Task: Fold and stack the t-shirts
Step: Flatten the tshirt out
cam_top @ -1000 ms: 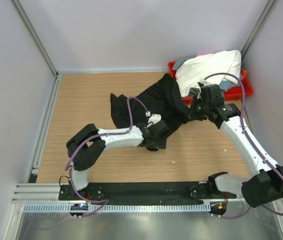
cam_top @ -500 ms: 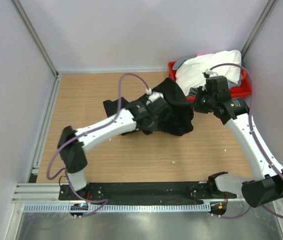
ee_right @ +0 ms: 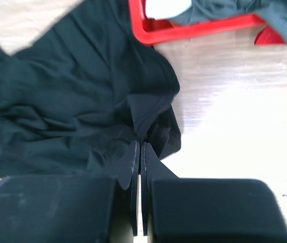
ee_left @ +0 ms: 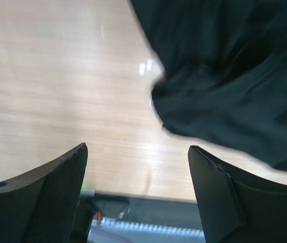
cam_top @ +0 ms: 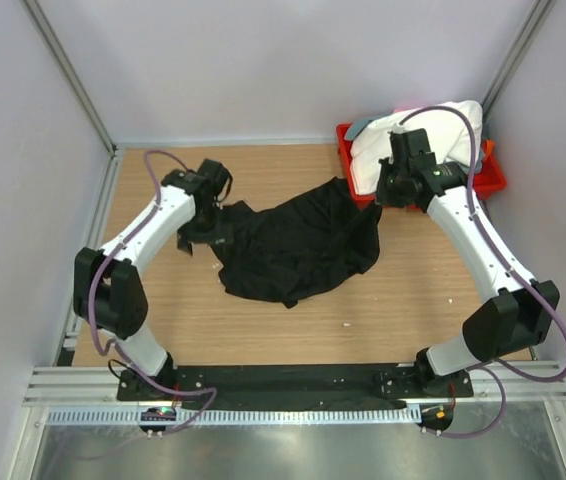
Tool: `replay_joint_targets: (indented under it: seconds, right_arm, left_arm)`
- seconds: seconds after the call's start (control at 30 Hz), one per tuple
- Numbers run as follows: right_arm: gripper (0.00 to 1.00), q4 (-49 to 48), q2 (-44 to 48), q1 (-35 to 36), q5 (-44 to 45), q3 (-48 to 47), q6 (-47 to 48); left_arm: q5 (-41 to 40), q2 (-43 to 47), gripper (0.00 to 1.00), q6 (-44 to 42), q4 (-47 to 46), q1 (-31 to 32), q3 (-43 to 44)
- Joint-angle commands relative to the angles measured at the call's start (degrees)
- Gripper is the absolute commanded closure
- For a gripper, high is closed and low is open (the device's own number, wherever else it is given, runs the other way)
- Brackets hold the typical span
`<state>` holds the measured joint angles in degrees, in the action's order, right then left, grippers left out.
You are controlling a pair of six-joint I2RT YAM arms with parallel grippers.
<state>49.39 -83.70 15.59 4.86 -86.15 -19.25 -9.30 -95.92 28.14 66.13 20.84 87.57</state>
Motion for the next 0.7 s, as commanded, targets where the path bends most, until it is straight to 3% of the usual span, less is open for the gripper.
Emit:
replay_joint_targets:
  seconds: [0.0, 0.17, 0.23, 0.37, 0.43, 0.67]
  right_arm:
    - [0.99, -1.13, 0.30, -0.65, 0.84, 0.45, 1.58]
    - [0.99, -1.66, -2.87, -1.80, -1.43, -1.21, 1.05]
    - [0.99, -2.45, -3.31, -1.80, -3.09, -1.13, 0.61]
    - [0.99, -3.07, -2.87, -1.71, -3.89, 0.71, 0.17]
    - [0.99, -2.89, -2.09, -1.80, -4.16, 1.42, 0.17]
    - [0.99, -2.63, 0.81, -1.80, -5.99, 4.23, 0.35]
  left_arm:
    - [2.02, 10.03, 0.21, 2.96, 1.55, 6.55, -4.23]
    - [1.66, 17.34, 0.21, 12.01, -6.43, 21.05, -11.97]
    - [0.69, 18.48, 0.14, 16.13, -11.34, 23.18, -18.20]
    - [0.26, 19.72, 0.07, 20.45, -19.34, 23.63, -29.01]
    - [-4.29, 20.16, 0.01, 21.51, -21.90, 23.63, -31.05]
    - [-6.44, 18.05, 0.03, 21.43, -31.58, 19.95, -36.93]
